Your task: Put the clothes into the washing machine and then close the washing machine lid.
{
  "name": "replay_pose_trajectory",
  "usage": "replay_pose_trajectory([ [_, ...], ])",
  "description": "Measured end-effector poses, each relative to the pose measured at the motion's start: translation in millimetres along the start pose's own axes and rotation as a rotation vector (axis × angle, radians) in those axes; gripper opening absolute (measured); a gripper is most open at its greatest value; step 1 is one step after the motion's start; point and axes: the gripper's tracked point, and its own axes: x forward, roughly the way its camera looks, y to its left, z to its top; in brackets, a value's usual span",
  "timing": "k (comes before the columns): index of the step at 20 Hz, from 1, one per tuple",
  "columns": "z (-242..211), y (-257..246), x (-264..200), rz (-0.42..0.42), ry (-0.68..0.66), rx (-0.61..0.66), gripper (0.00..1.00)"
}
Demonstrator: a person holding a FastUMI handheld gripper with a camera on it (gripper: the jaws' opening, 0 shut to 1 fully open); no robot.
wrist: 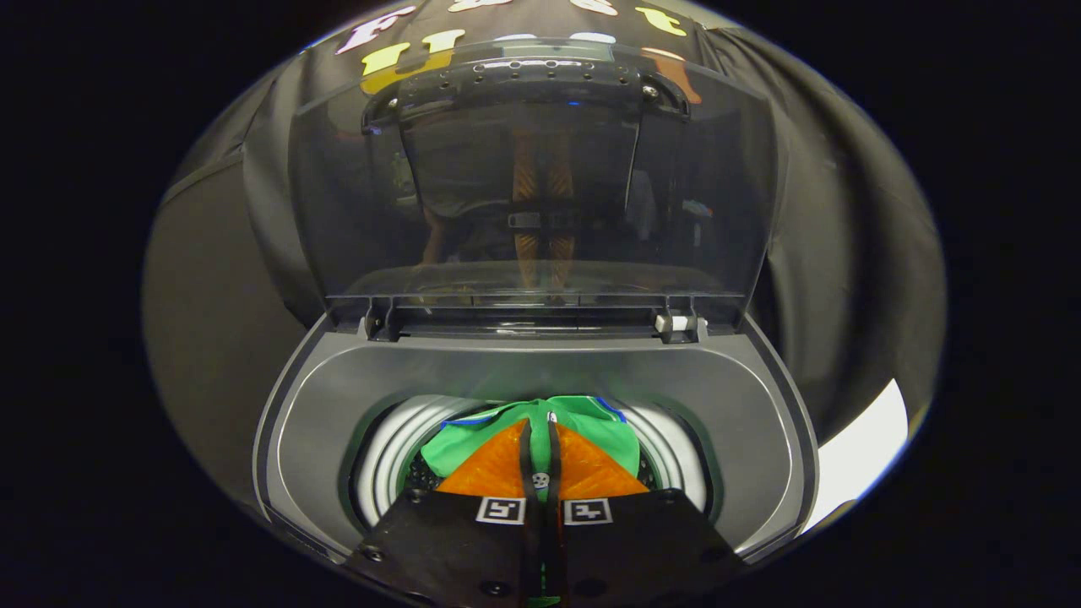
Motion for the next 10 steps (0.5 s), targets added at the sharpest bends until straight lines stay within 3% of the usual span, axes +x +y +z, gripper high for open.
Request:
replay_pose_trajectory([
  [5, 4.4, -2.6, -1.1, -0.031, -0.027, -0.024, 0.95],
  [10, 9.9, -3.6, -6.5, -0.045, -0.087, -0.044, 0.98],
])
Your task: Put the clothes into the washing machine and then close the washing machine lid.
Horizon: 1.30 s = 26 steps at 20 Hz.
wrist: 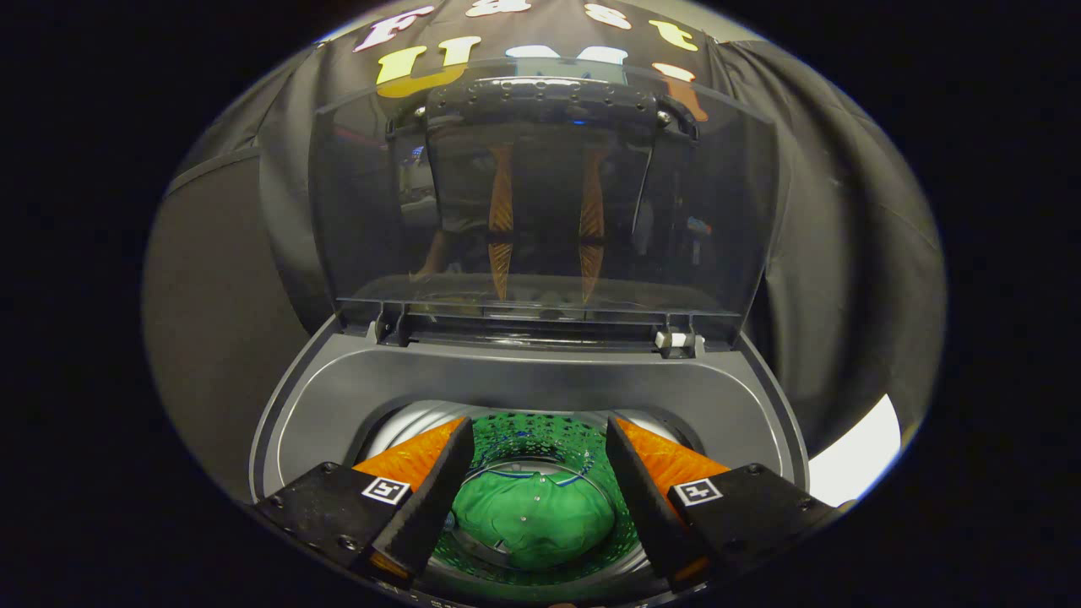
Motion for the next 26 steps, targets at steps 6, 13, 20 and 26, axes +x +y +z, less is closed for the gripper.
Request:
replay_pose_trajectory([
  [6, 7.7, 3.8, -4.9, 0.017, -0.071, -0.018, 0.98],
  [13, 24.4, 14.6, -22.8, 0.050, -0.155, -0.080, 0.98],
  [20, 136.9, 28.4, -85.3, 0.124, -0.396, -0.044, 0.98],
  [26, 224.7, 23.2, -104.5, 0.134, -0.457, -0.025, 0.98],
])
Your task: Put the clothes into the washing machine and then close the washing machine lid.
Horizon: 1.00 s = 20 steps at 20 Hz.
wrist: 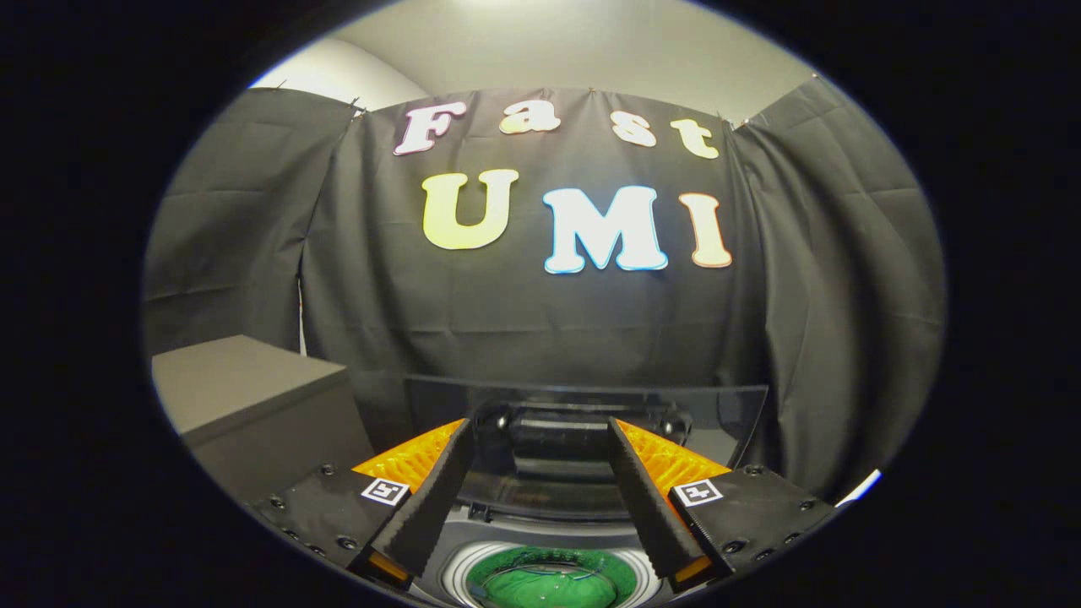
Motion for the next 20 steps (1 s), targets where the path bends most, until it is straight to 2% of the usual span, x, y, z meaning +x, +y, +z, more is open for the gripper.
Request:
replay_pose_trajectory([
  [6, 25.4, -4.8, 57.6, -0.023, 0.064, -0.021, 0.98],
  [12, 10.9, -24.3, 110.0, -0.085, 0.210, 0.052, 0.98],
  [14, -4.8, -29.5, 116.2, -0.101, 0.290, 0.062, 0.98],
  [20, -7.7, -30.2, 118.1, -0.117, 0.328, 0.074, 1.00],
])
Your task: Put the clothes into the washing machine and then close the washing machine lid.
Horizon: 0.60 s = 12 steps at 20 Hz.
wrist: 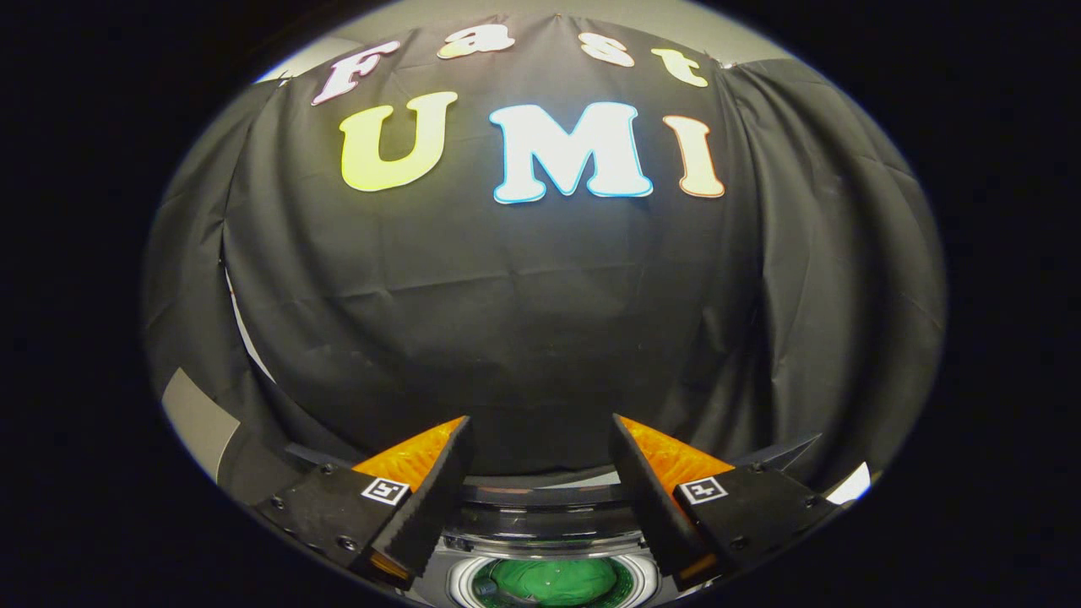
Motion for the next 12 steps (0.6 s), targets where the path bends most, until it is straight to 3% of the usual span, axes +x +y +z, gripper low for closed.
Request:
replay_pose_trajectory([
  [12, -18.4, -0.6, -49.7, 0.001, -0.128, -0.015, 1.00],
])
